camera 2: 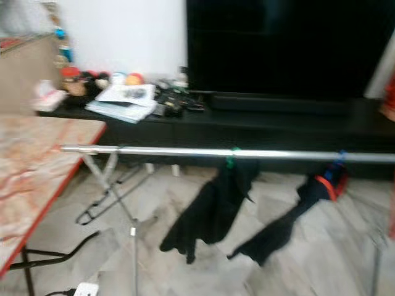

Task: Hang hanger

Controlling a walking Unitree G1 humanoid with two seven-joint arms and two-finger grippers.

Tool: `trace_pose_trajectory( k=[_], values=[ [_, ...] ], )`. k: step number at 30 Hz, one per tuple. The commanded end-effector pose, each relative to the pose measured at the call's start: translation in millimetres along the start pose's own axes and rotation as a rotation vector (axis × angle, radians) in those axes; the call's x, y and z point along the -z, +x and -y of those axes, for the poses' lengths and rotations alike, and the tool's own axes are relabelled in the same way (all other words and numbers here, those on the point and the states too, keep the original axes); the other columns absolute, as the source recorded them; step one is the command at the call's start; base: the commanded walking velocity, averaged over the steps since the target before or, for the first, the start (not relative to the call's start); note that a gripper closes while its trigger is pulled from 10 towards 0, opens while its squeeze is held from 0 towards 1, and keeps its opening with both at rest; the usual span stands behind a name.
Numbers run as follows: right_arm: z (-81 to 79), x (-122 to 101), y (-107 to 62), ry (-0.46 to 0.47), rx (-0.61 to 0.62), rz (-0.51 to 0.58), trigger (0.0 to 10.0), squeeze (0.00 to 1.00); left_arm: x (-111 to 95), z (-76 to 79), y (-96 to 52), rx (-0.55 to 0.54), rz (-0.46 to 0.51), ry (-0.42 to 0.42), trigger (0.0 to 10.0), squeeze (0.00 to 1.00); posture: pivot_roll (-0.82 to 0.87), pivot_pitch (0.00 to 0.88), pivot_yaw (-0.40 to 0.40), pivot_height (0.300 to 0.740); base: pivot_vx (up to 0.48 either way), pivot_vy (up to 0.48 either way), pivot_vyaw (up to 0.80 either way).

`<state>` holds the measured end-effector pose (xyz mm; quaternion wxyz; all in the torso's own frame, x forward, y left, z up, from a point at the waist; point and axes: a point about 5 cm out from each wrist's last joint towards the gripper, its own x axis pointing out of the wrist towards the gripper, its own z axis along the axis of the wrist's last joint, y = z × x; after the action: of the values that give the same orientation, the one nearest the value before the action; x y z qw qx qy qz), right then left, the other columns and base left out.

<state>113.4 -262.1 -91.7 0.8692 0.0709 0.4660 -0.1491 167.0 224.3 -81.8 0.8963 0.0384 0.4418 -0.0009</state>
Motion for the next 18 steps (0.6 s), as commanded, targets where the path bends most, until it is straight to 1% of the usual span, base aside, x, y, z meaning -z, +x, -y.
trace_pose_trajectory(
  k=[1,8,16,17,18],
  values=[
    [7.7,5.1,-2.6,0.003,0.017,-0.017,10.0,0.00,-0.6,3.4,1.1,0.004,-0.008,-0.020,10.0,0.00,0.14,0.000,-0.005,0.740,0.322,0.000,0.00],
    [4.4,1.9,-1.2,0.012,0.004,-0.007,10.0,0.00,-1.4,1.6,1.0,0.001,-0.004,-0.024,10.0,0.00,0.15,0.000,-0.007,0.740,0.319,0.000,0.00],
    [-0.6,3.5,-0.8,0.039,-0.007,-0.001,10.0,0.00,0.6,-2.0,-0.3,-0.006,-0.004,-0.022,10.0,0.00,0.15,0.000,0.012,0.740,0.318,0.000,0.00],
    [-4.2,2.9,-0.3,0.047,-0.015,0.008,10.0,0.00,2.6,-3.0,-1.0,-0.006,-0.012,-0.014,10.0,0.00,0.15,0.000,0.018,0.740,0.000,0.000,0.00],
    [-29.3,-9.2,6.0,0.041,-0.044,0.042,10.0,0.00,3.5,-3.8,-1.4,-0.007,-0.014,-0.008,10.0,0.00,0.15,0.000,0.018,0.740,0.000,0.000,0.00]
  ],
)
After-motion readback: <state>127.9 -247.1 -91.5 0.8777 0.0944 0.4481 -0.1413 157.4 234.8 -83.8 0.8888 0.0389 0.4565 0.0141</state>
